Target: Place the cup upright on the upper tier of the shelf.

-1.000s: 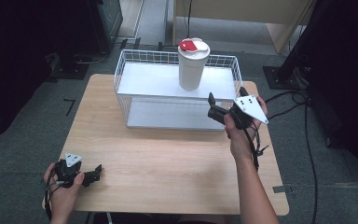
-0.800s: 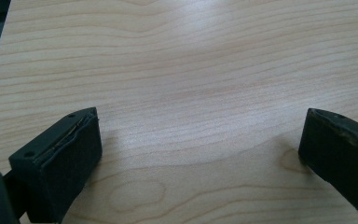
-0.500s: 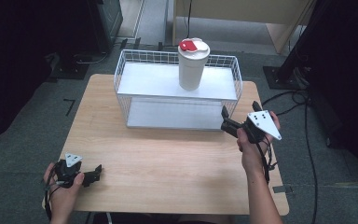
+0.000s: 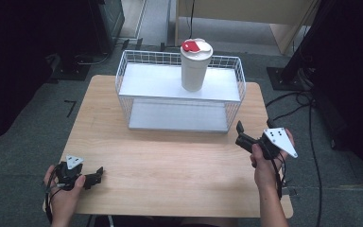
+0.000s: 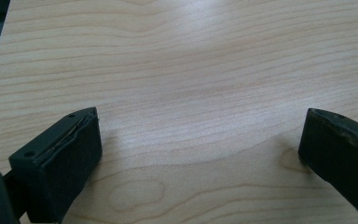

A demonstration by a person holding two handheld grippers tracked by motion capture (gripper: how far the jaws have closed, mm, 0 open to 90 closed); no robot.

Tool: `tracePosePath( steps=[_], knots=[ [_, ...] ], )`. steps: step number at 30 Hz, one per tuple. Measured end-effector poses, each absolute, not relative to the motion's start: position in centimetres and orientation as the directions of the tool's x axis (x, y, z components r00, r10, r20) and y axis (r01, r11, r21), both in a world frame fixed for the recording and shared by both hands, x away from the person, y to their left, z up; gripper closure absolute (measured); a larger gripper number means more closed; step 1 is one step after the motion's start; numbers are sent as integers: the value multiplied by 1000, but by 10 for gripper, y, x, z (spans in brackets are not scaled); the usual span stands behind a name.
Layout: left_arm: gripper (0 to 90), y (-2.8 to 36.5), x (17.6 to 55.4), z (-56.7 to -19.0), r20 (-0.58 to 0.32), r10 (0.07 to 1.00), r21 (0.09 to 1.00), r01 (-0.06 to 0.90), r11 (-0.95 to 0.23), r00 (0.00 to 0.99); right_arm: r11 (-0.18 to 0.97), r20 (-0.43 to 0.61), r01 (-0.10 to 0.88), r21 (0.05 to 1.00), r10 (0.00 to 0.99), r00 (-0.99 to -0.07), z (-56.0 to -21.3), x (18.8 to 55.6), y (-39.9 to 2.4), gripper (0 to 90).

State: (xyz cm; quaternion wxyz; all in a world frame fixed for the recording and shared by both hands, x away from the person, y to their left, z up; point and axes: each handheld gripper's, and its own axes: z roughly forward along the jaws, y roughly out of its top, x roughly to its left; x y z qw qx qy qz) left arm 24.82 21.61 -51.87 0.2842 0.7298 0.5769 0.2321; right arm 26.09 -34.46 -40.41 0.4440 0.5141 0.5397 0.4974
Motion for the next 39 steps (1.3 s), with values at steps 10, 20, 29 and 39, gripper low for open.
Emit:
tracePosePath(
  steps=[10, 20, 29, 39],
  knots=[
    [0, 216, 248, -519, 11, 974, 682, 710, -173, 227, -35, 41, 148, 988, 998, -39, -423, 243, -365, 0],
    [0, 216, 248, -519, 10, 974, 683, 710, -172, 226, -58, 59, 178, 982, 998, -5, -440, 227, -383, 0],
    [0, 216, 248, -519, 10, 974, 683, 710, -172, 226, -64, 55, 231, 971, 998, 44, -465, 209, -404, 0],
    [0, 216, 248, -519, 10, 974, 683, 710, -172, 226, -50, 28, 301, 952, 997, 79, -491, 192, -421, 0]
  ],
)
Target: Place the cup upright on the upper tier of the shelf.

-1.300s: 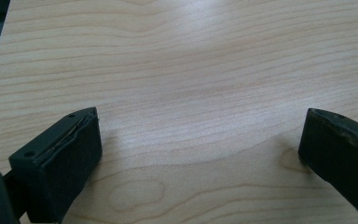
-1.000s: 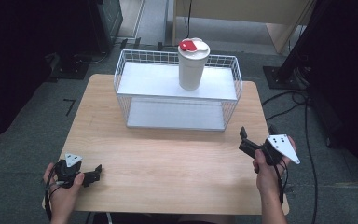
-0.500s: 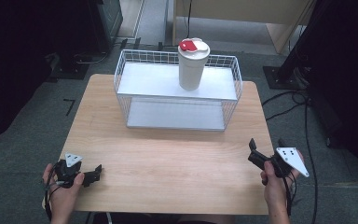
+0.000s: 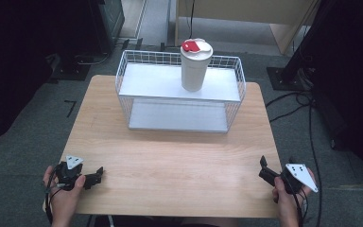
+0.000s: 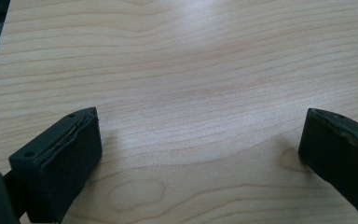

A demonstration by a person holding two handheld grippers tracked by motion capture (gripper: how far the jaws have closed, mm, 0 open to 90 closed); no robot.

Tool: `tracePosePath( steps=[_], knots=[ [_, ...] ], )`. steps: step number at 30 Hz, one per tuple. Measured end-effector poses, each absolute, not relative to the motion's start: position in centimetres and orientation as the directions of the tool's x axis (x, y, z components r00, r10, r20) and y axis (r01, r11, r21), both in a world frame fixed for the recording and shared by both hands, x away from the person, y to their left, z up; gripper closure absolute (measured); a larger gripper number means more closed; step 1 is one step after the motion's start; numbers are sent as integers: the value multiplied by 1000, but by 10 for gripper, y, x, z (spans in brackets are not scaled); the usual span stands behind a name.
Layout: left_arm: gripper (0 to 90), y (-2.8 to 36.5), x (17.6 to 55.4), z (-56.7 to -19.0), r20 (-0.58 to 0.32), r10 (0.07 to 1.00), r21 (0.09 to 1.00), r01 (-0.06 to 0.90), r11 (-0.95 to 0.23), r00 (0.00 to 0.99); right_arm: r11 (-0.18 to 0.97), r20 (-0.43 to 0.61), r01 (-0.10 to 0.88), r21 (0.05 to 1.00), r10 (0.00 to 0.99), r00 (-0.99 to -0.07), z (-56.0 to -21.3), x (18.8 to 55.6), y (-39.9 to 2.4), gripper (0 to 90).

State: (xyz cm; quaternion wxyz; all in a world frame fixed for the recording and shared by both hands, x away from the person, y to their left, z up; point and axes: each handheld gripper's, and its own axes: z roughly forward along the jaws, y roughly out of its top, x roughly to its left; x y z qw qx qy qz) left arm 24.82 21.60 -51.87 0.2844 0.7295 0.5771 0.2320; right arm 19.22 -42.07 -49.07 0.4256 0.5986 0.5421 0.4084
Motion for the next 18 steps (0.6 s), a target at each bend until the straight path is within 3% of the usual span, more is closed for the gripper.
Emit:
tracePosePath(
  steps=[18],
  knots=[
    [0, 216, 248, -519, 10, 974, 683, 710, -172, 226, -26, -14, 412, 911, 995, 94, -518, 168, -436, 0]
  ],
)
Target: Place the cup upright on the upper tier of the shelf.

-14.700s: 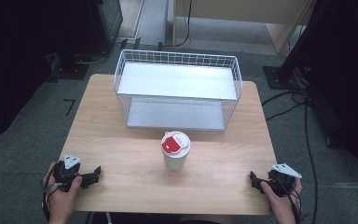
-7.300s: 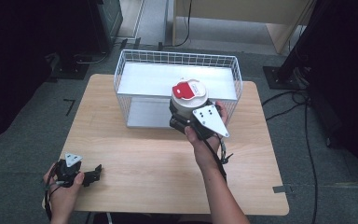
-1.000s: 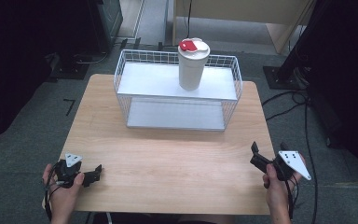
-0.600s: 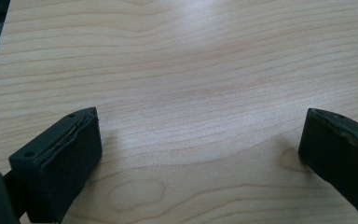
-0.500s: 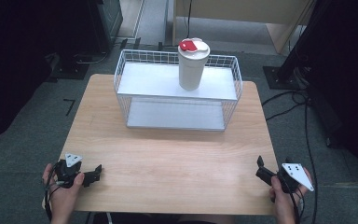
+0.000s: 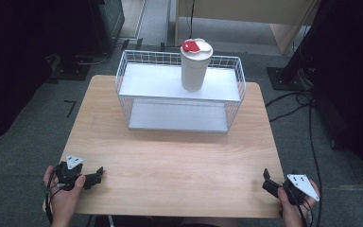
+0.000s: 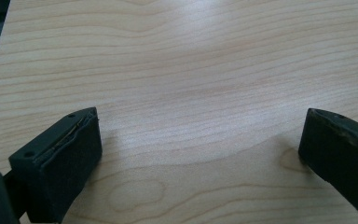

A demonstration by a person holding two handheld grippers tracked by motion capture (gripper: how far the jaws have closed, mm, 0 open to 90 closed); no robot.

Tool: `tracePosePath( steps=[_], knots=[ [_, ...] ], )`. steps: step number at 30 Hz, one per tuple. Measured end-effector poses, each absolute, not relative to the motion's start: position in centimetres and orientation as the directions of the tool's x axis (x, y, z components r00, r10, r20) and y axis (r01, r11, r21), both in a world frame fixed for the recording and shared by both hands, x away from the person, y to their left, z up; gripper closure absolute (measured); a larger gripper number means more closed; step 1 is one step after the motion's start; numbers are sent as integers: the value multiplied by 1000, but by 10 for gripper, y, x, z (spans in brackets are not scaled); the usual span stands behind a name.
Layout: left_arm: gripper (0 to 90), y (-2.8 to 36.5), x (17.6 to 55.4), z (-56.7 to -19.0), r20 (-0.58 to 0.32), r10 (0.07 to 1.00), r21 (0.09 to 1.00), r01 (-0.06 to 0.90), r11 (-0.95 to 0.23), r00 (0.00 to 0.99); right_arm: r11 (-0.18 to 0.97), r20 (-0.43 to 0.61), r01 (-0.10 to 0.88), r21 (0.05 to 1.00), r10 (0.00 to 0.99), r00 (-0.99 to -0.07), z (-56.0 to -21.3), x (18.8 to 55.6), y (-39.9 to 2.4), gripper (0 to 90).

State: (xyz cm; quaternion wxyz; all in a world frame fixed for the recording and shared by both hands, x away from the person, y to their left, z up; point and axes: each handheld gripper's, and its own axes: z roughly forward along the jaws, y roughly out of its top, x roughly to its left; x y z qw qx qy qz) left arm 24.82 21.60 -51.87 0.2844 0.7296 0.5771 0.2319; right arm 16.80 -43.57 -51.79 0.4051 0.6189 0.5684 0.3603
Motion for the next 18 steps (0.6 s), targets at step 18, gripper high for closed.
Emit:
tracePosePath(
  steps=[18],
  knots=[
    [0, 216, 248, -519, 10, 974, 683, 710, -172, 226, -8, 23, 651, 759, 1000, -14, -524, 178, -437, 0]
  ],
)
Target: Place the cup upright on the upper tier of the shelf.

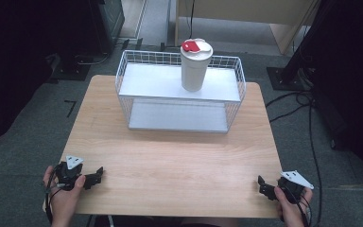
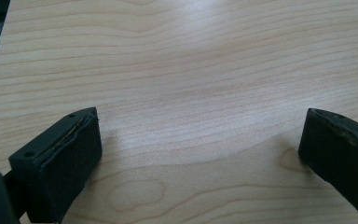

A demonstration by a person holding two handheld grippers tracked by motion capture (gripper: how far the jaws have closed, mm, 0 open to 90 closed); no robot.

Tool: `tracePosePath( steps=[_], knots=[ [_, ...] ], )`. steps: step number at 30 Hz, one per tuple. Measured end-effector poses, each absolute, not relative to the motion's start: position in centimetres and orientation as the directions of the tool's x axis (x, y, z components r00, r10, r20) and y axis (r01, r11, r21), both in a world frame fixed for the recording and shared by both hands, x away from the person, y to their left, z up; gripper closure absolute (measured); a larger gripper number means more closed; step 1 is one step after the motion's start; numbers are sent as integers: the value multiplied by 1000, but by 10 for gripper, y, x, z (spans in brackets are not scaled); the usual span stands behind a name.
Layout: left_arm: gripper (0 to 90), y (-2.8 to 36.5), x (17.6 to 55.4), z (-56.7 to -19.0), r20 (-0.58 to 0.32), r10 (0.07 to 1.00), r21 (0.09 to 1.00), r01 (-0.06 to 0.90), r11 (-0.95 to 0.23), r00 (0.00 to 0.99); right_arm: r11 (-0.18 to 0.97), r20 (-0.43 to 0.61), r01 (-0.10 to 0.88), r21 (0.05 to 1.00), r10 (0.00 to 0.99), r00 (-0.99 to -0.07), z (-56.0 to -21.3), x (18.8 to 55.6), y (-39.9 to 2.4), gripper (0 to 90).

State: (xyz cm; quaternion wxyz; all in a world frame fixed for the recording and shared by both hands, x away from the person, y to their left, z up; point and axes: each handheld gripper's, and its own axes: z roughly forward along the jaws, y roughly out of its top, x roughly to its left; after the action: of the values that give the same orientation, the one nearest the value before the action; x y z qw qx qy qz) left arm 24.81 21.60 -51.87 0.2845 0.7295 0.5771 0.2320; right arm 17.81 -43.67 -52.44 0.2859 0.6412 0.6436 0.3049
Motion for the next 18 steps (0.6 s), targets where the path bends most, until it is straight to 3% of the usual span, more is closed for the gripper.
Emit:
tracePosePath(
  steps=[3, 18],
  knots=[
    [0, 216, 248, -519, 10, 974, 683, 710, -171, 226, 9, 26, 685, 728, 999, -40, -529, 178, -435, 0],
    [0, 216, 248, -519, 10, 974, 683, 710, -172, 226, 23, 28, 655, 755, 997, -67, -533, 169, -436, 0]
  ],
)
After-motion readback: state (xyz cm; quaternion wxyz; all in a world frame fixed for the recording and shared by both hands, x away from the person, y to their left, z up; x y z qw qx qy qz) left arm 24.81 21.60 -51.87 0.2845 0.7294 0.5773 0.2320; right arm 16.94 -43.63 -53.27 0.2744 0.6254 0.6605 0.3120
